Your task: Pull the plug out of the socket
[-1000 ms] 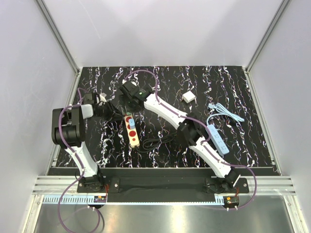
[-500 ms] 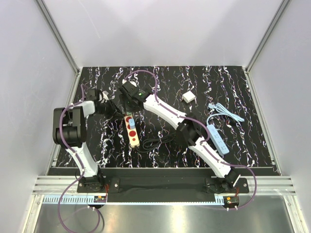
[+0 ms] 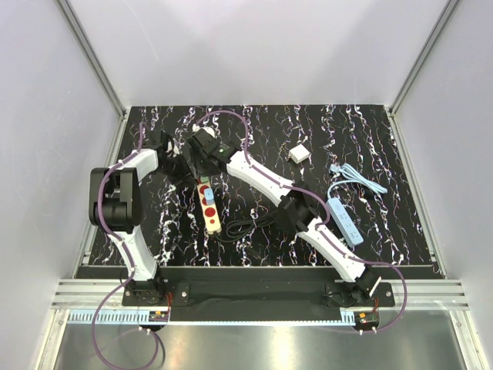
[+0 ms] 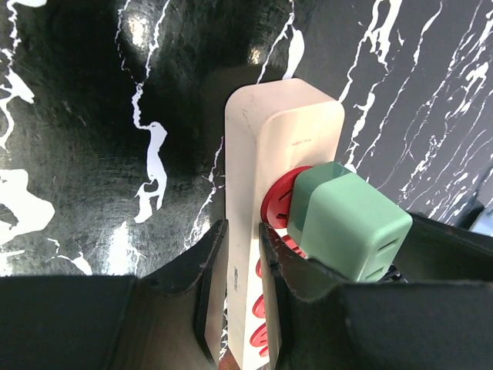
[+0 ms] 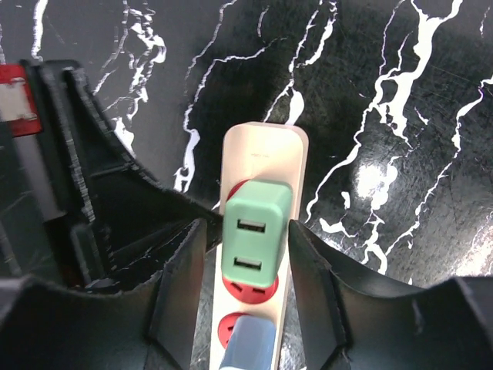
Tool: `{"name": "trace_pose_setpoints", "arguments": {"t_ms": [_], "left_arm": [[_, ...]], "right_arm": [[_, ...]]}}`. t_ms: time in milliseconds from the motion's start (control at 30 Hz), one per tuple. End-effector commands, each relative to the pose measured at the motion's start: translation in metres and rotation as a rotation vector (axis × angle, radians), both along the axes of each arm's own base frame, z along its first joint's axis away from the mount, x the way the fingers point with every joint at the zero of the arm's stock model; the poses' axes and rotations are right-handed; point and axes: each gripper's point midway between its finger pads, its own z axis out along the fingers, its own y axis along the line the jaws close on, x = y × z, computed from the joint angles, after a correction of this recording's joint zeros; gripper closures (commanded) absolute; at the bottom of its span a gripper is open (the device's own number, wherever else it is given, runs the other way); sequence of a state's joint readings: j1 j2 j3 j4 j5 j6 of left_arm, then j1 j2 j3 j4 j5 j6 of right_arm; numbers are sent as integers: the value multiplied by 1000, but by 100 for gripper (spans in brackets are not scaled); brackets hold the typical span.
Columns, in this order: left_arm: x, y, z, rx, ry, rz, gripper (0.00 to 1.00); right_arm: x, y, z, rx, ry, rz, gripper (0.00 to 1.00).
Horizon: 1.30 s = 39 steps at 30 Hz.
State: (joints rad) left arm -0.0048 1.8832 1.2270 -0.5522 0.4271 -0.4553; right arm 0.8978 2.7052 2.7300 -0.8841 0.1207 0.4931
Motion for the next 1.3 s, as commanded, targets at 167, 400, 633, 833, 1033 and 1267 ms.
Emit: {"name": "trace_pose_setpoints", "arguments": {"t_ms": [167,400,633,833,1033,1267], "left_arm": [[1,7,-31,109,40,-4,74],[0,7,-33,137,95,4,72],[10,4,-34,248,127,-9,72],[9,3,-37,333,160,-22,74],[9,3,-37,334,173,-27,76],[9,3,-37,327,166,-32,76]], "right_arm": [[13,8,14,-1,-116,-37,61],[13,12,31,18,-150,-66,98],[9,15,87,139,-164,-140,100],[14,16,148,285,-201,-153,100],[14,11,186,330,-266,-169,100],[8,12,216,388,-296,-175,100]]}}
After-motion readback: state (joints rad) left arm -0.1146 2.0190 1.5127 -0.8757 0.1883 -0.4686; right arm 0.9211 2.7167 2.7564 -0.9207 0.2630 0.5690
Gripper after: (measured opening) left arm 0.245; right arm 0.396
